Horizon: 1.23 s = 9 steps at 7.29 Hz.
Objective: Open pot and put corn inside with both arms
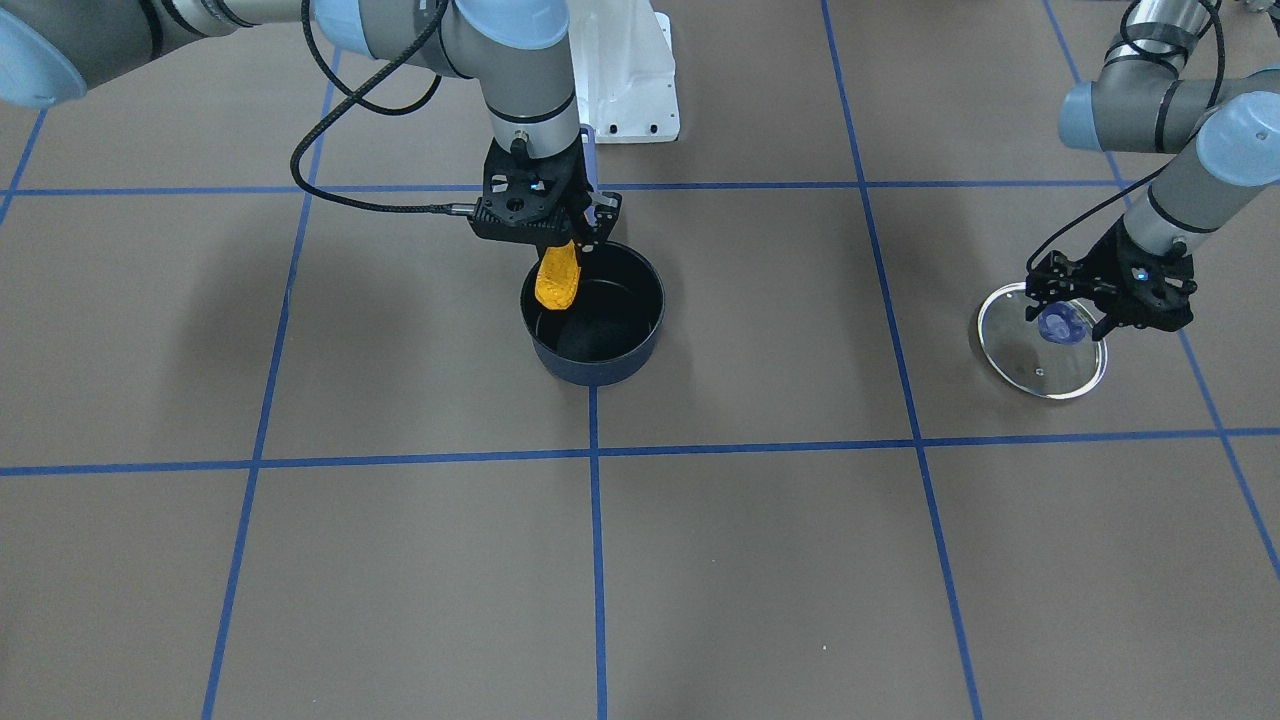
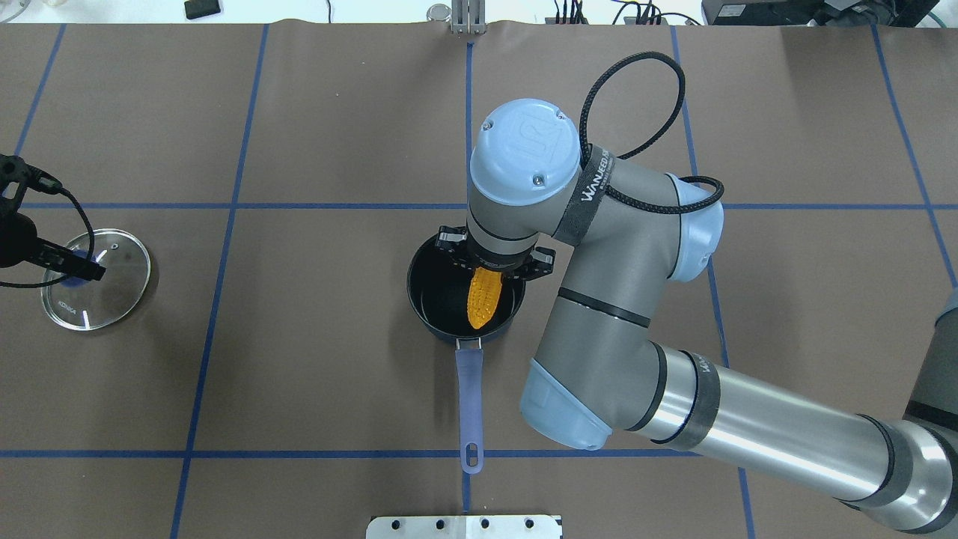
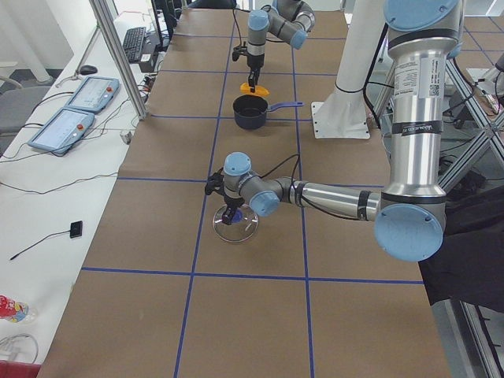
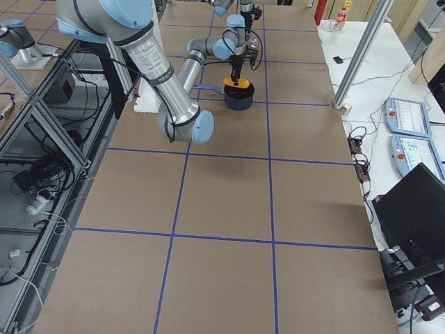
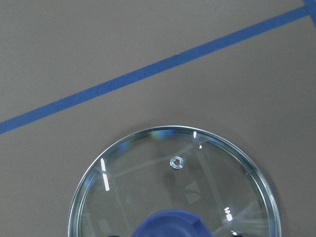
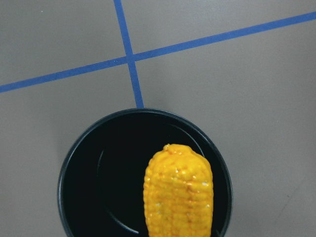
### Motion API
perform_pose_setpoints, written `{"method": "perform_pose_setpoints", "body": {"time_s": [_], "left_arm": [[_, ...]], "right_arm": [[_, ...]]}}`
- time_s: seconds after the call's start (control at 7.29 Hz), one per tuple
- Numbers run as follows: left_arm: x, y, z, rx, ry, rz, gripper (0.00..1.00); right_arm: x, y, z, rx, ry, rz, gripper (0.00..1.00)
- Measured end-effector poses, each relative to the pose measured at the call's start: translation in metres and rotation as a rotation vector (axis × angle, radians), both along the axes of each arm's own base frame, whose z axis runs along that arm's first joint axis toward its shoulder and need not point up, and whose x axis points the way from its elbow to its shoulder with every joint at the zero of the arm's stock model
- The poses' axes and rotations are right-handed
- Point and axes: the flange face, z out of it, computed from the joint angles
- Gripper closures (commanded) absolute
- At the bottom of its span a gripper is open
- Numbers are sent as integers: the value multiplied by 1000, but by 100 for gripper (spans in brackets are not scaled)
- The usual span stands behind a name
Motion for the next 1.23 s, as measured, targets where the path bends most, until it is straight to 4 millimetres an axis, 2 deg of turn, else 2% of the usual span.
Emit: {"method": "perform_pose_setpoints", "body": {"time_s": [0.41, 0.55, 0.69, 0.82, 1.23], "left_arm": [[-5, 6, -9, 12, 34, 10, 3], [-7, 9, -13, 10, 47, 15, 3], [-9, 10, -17, 12, 55, 17, 3], [-10, 11, -19, 12, 59, 18, 3], [-13, 10, -20, 12, 64, 15, 3]], "right_arm": [[-18, -10, 14, 1, 3, 9, 59], [-22, -11, 17, 3, 9, 11, 47], [-26, -10, 19, 10, 12, 13, 16], [-30, -7, 19, 24, 13, 18, 1], [-38, 3, 17, 66, 18, 36, 0]]}}
